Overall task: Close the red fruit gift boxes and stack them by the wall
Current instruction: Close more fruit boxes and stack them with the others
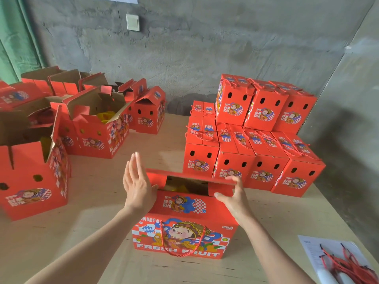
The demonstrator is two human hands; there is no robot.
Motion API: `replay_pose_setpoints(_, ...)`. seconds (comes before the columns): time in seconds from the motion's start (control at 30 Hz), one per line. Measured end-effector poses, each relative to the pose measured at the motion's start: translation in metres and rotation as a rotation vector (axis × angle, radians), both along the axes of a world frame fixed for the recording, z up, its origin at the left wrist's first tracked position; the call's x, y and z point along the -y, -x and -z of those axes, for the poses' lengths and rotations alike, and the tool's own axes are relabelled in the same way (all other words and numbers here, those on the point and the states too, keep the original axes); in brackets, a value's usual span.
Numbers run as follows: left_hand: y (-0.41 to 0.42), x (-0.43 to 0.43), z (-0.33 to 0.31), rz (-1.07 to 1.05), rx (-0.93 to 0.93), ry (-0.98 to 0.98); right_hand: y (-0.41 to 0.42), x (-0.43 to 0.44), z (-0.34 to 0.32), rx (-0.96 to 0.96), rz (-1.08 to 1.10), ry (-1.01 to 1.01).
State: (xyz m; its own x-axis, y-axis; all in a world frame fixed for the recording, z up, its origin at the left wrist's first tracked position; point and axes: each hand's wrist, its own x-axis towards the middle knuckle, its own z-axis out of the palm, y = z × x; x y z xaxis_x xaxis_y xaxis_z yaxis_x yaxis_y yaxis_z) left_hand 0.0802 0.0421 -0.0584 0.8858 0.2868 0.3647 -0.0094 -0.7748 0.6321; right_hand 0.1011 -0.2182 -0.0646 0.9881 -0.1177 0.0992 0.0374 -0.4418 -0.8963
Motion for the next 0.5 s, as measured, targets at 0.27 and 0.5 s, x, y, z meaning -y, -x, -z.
replay_pose_setpoints(0.27,0.006,-0.004,0.009,0.167,-0.04,-0.424,0.01,0.017,0.004,0.099,-0.186,0.235)
replay_pose_setpoints(0.5,-0.032,-0.015,-0.011,0.396,-0.413,-0.537,-0.018,0.023,-0.024,0.006,-0.556,0.961)
